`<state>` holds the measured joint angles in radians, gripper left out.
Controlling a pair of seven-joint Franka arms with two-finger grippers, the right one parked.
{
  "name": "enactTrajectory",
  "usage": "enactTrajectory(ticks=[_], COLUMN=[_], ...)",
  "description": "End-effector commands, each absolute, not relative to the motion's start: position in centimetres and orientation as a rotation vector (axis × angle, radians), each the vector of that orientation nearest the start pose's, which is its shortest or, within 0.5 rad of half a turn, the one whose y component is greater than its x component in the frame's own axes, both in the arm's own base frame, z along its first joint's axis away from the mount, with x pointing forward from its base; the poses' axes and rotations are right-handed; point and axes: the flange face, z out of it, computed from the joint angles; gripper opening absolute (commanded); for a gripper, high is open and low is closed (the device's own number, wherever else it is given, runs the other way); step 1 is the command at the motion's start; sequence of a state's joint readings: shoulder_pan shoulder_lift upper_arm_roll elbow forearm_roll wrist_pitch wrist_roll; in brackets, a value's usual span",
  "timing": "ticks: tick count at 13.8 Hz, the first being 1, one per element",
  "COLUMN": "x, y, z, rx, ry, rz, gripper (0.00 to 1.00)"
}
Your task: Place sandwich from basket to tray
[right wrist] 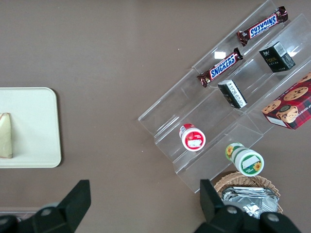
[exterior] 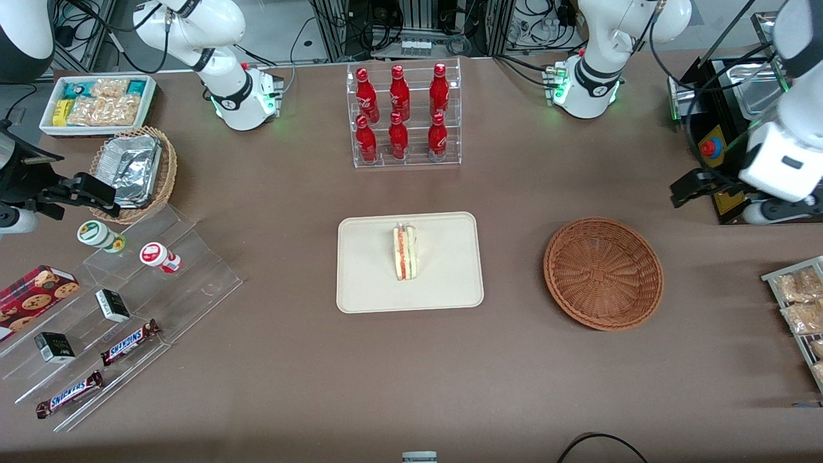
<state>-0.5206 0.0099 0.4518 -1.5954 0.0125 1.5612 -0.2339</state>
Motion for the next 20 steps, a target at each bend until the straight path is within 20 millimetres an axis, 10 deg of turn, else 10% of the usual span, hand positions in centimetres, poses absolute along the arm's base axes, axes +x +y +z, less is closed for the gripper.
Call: enactTrajectory(ticks=[1, 20], x=[53.6, 52.0], y=[-4.2, -3.5], z=[61.8, 64.2], rx=[-3.130, -3.117], ry=[-0.151, -0.021], rz=[0.087, 0.127], gripper=[1.00, 1.00])
